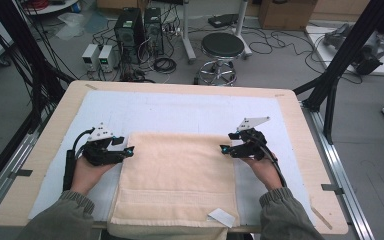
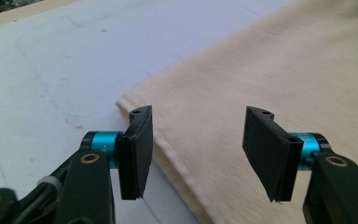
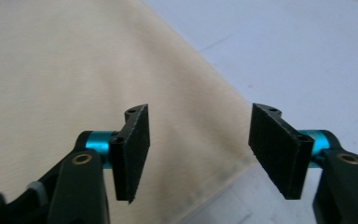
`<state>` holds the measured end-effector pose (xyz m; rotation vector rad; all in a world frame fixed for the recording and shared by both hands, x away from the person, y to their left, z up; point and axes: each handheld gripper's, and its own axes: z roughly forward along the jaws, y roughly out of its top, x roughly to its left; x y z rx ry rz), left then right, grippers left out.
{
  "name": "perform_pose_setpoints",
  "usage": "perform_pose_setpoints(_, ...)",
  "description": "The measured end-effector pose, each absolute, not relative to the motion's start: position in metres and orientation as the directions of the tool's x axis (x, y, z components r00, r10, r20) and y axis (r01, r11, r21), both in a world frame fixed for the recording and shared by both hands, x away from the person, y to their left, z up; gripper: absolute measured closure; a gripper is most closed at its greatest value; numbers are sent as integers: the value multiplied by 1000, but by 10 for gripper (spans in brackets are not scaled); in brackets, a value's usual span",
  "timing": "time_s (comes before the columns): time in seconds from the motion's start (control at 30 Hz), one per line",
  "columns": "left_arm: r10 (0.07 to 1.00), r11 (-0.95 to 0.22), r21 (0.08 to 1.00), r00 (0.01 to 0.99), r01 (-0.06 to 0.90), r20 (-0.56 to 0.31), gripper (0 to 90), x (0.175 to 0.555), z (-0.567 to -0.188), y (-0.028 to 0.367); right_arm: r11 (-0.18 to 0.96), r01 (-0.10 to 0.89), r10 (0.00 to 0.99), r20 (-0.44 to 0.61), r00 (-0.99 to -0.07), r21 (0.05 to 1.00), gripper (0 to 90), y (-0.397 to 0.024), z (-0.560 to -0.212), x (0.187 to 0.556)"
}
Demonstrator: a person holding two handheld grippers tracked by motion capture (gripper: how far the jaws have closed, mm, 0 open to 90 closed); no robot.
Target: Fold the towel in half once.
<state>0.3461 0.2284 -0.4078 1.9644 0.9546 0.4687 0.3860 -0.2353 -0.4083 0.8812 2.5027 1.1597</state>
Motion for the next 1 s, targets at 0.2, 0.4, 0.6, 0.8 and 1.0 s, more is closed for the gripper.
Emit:
perform_pose_setpoints(0.2,801,-290,812,593,507,-85,439,374,-421,228,499,467,649,42,-759,730,339,-240,-426,403)
perform_pose_setpoints(0.4,811,-300,765,575,569,-109,430,390,-436,225,503,504,645,83,-760,703,346,-241,-438,410)
perform_pose_setpoints(0.6,794,-322,758,598,567,-109,531,392,-442,221,511,498,612,110,-783,701,564,-240,-439,413)
perform_pose_setpoints(0.8,785,-326,760,608,563,-114,822,396,-441,216,562,462,545,114,-831,686,819,-230,-435,416)
perform_pose_setpoints(1.0,836,-305,787,546,536,-48,844,409,-424,215,564,434,580,37,-814,702,831,-224,-416,433)
